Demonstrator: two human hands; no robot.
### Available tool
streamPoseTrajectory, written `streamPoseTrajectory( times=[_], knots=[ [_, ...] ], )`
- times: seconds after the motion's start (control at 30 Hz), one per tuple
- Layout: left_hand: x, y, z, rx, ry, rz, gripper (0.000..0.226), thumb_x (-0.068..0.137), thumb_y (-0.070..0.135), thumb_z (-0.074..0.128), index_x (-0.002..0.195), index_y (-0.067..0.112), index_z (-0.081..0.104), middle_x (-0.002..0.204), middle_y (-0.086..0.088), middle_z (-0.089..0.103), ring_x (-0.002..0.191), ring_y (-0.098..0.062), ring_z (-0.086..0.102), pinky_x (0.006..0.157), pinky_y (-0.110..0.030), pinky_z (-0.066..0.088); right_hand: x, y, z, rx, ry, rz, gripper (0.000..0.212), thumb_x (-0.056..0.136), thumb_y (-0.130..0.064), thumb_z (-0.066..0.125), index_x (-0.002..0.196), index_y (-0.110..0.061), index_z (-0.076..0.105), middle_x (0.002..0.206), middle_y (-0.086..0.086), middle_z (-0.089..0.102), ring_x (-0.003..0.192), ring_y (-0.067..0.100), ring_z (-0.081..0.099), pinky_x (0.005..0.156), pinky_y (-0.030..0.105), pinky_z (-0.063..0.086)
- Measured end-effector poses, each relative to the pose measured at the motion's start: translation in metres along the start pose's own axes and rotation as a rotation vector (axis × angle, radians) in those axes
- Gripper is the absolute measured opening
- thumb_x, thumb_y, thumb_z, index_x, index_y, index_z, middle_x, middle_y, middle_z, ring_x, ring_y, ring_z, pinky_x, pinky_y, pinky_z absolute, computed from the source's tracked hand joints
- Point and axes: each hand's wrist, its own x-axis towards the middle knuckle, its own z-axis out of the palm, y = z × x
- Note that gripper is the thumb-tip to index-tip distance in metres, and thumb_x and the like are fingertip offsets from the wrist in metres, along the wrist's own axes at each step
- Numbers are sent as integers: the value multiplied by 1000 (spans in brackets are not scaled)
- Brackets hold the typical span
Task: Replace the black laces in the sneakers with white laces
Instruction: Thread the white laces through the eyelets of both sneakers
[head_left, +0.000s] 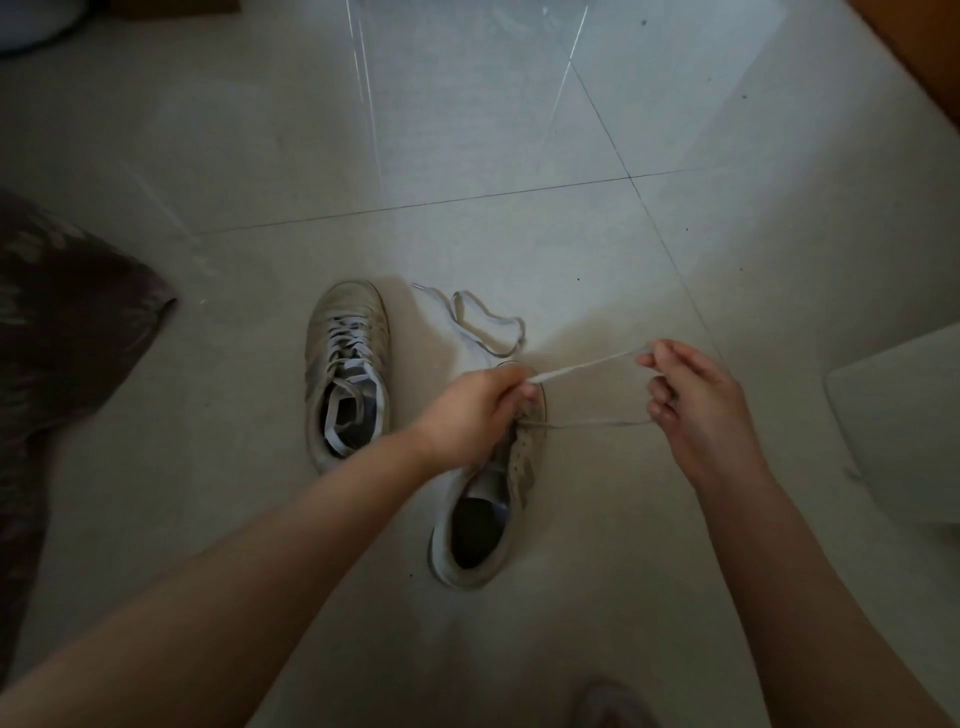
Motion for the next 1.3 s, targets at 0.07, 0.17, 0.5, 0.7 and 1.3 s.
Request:
streamPoseTrajectory(
  times=[0.07,0.17,0.5,0.7,1.3],
  knots=[
    [1,-8,-15,46,-20,-31,24,100,23,43,94,8,61,75,2,57,66,-9,51,65,-25,41,3,2,-7,32,79,40,14,96,-8,51,87,-13,60,77,0,61,46,4,37,39,14,27],
    [1,-20,-29,233,-40,-98,22,100,24,41,98,14,61,84,3,58,75,-15,53,70,-30,43,2,8,-9,33,112,44,14,96,-8,51,87,-14,61,78,1,60,44,2,37,38,13,26],
    [-5,-49,-41,537,-191,-317,19,97,18,41,104,22,58,103,-4,64,92,-24,60,79,-34,49,15,0,-9,163,244,-53,17,96,-7,50,85,-15,59,74,-1,57,45,2,38,39,15,25],
    [-6,-49,-39,657,-173,-350,20,96,17,41,108,22,56,105,-5,62,90,-24,59,68,-30,40,26,-1,-8,235,264,27,20,96,-4,46,83,-14,57,68,0,56,49,5,41,39,15,27],
    [-11,-62,19,217,-109,-616,19,93,13,50,106,12,64,108,-11,65,101,-27,59,91,-36,48,21,24,5,-9,155,200,12,94,-10,55,85,-16,60,63,-6,68,59,4,62,49,15,42]
  ],
)
